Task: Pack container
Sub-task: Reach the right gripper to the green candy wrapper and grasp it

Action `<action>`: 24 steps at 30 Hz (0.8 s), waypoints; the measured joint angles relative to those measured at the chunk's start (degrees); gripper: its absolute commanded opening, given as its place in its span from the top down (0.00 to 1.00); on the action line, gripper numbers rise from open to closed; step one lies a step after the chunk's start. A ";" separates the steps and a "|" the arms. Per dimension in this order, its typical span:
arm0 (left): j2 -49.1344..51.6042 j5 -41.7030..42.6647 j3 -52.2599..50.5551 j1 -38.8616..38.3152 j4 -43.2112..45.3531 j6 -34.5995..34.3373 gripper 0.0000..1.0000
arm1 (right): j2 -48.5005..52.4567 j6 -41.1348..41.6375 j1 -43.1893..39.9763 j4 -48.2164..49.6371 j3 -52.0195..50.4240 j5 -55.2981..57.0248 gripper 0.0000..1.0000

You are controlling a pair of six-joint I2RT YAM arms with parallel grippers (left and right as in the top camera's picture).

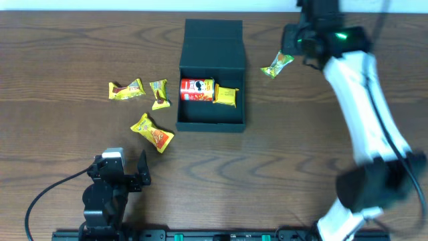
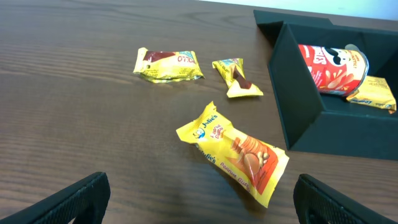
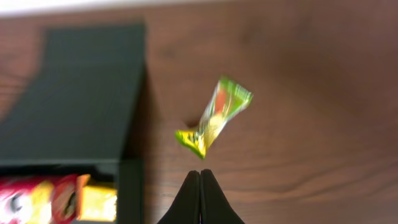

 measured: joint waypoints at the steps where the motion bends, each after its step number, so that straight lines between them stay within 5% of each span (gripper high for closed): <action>1: 0.00 0.00 0.00 0.00 0.00 0.00 0.04 | 2.95 2.69 0.02 0.52 -0.39 -0.28 0.76; 3: 0.00 0.00 0.00 0.00 0.00 0.00 0.05 | 7.82 7.15 0.17 0.74 -0.87 -0.44 0.58; 7: 0.00 0.00 0.00 0.00 0.02 0.00 0.05 | 14.27 14.21 0.17 1.01 -1.29 -0.90 0.45; 24: 0.00 0.00 0.00 0.00 0.02 0.00 0.05 | 18.95 19.26 0.17 11.41 -1.29 -0.81 0.47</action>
